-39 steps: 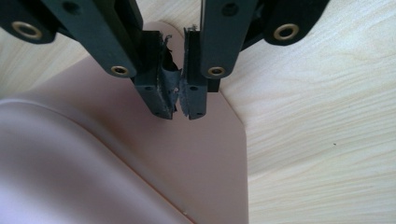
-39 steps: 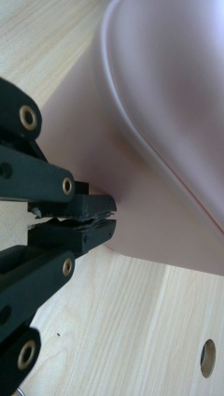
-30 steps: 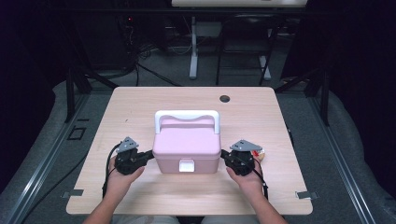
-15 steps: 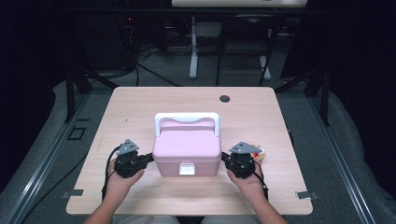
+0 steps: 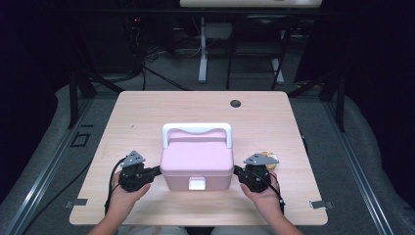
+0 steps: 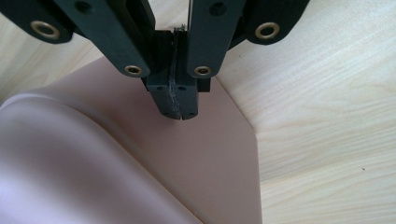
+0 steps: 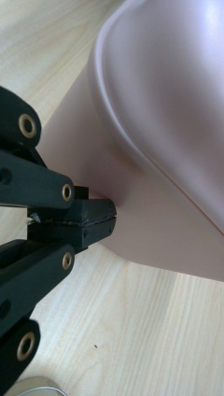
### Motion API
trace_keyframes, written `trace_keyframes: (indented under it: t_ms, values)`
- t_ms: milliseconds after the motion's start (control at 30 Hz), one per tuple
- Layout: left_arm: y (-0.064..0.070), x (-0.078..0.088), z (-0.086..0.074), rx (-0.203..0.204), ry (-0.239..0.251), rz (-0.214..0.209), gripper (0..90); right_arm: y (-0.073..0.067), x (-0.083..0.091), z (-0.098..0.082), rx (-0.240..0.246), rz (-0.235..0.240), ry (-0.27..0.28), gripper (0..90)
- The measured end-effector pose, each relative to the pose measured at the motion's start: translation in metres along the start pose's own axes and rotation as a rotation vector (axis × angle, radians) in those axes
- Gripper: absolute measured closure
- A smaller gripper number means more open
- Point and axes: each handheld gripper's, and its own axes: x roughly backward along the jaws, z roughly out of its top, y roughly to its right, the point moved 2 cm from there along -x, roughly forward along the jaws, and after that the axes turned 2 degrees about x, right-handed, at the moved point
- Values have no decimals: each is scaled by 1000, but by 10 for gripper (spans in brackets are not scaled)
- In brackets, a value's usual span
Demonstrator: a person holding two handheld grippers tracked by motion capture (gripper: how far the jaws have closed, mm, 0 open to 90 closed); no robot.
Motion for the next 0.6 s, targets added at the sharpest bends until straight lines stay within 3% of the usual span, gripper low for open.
trace_keyframes:
  t_ms: [600]
  values:
    - [12,9,-8,-7,-22,-19,900,-7,14,-9,2,2,-15,900]
